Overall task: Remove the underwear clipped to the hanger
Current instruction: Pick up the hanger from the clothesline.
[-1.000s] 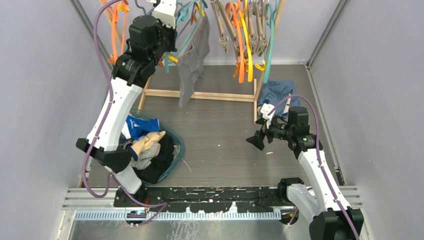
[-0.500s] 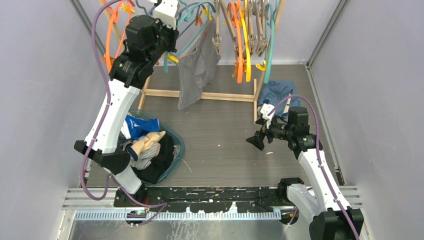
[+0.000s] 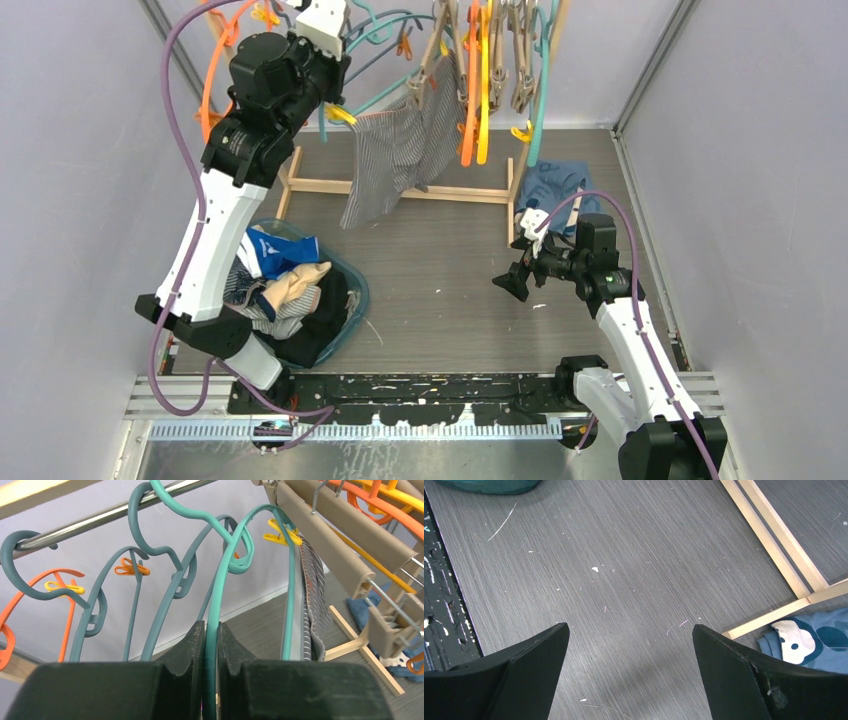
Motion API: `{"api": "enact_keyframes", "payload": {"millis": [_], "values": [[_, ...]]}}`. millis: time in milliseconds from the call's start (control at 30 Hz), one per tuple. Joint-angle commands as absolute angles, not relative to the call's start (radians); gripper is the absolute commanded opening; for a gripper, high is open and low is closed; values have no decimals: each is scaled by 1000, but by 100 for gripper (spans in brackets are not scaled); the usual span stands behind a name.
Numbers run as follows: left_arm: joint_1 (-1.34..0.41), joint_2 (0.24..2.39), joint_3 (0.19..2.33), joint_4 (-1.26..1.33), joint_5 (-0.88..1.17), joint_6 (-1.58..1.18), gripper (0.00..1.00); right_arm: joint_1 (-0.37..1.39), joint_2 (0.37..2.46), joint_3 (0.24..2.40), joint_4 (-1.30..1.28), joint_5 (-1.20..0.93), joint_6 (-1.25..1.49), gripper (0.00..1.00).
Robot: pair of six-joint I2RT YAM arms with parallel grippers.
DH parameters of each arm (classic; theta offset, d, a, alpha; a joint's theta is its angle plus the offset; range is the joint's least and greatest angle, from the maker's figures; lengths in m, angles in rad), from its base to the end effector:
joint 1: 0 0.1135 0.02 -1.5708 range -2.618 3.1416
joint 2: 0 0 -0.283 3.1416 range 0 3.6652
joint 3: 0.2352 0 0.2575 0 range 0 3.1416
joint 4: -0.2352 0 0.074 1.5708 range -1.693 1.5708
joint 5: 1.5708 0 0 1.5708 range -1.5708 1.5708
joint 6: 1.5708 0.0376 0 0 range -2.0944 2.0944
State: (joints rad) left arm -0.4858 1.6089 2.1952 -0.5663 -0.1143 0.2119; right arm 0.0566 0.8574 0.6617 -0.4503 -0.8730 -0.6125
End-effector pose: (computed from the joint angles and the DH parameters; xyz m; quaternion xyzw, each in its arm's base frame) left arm 0.2828 -0.1445 0.5871 0.2006 0.6707 -0.0577 0.7118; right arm 0.1686 0.0384 0.2786 -0.4444 0.7042 0.2529 0.4926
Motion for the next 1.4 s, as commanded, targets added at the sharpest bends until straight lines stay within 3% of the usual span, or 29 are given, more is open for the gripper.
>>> {"api": "enact_keyframes", "payload": {"millis": [0, 167, 233, 333, 800, 1133, 1367], "values": [[-482, 1533, 2148, -418, -108, 233, 0, 52, 844, 661, -442, -890, -626, 100], [-482, 1505, 2034, -400, -111, 234, 2, 51, 840, 661, -445, -889, -629, 100], [-482, 1502, 2007, -399, -109, 236, 16, 52, 841, 660, -443, -889, -630, 100], [-481, 1510, 2004, -416, -103, 229, 25, 52, 840, 658, -444, -890, -632, 100], [-447, 1694, 2247, -591, -60, 168, 52, 52, 839, 655, -445, -889, -638, 100], [-446, 1678, 2231, -573, -51, 149, 57, 52, 837, 653, -449, -892, -646, 100], [-447, 1637, 2185, -536, -146, 206, 42, 53, 844, 657, -456, -895, -649, 100]]}}
